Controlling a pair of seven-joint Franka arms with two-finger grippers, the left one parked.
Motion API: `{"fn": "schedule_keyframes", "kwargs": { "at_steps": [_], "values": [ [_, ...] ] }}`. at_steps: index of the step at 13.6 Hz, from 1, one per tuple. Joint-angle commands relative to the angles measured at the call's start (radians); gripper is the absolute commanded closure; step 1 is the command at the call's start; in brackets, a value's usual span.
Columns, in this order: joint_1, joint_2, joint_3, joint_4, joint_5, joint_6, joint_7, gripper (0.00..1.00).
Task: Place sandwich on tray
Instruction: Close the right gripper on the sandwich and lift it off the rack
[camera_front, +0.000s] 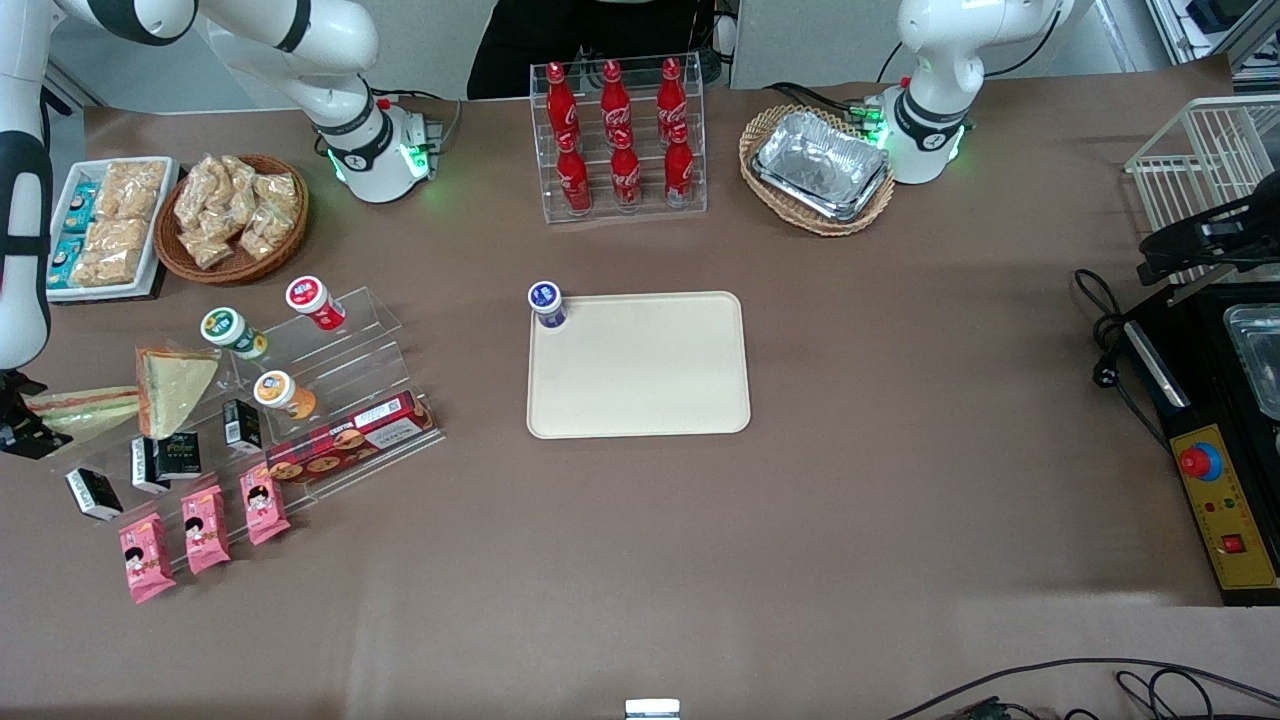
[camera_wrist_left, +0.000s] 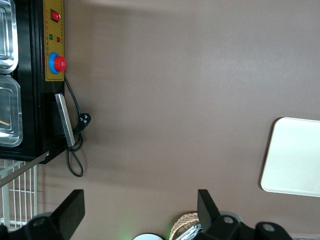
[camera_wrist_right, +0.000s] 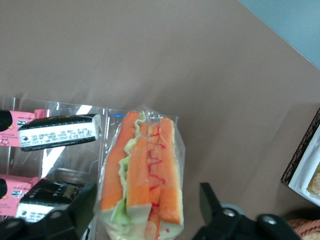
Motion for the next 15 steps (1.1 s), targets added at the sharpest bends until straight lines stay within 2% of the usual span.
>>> {"fn": "schedule_keyframes", "kwargs": {
  "at_steps": [1, 2, 3, 4, 7, 11, 13, 15],
  "values": [
    [-0.008, -0.006, 0.005, 0.000, -0.009, 0.014, -0.096, 0.62],
    [-0.009, -0.014, 0.005, 0.003, -0.009, 0.006, -0.135, 0.79],
    [-0.008, -0.022, 0.005, 0.008, -0.009, 0.001, -0.152, 0.88],
    [-0.008, -0.028, 0.005, 0.014, -0.009, 0.000, -0.159, 0.94],
    [-0.006, -0.072, 0.003, 0.032, -0.010, -0.032, -0.198, 0.94],
    [-0.003, -0.144, 0.008, 0.077, 0.002, -0.087, -0.377, 0.93],
    [0.009, -0.175, 0.020, 0.112, -0.001, -0.208, -0.386, 0.93],
    [0.023, -0.175, 0.070, 0.204, 0.002, -0.351, -0.448, 0.93]
  ]
}}
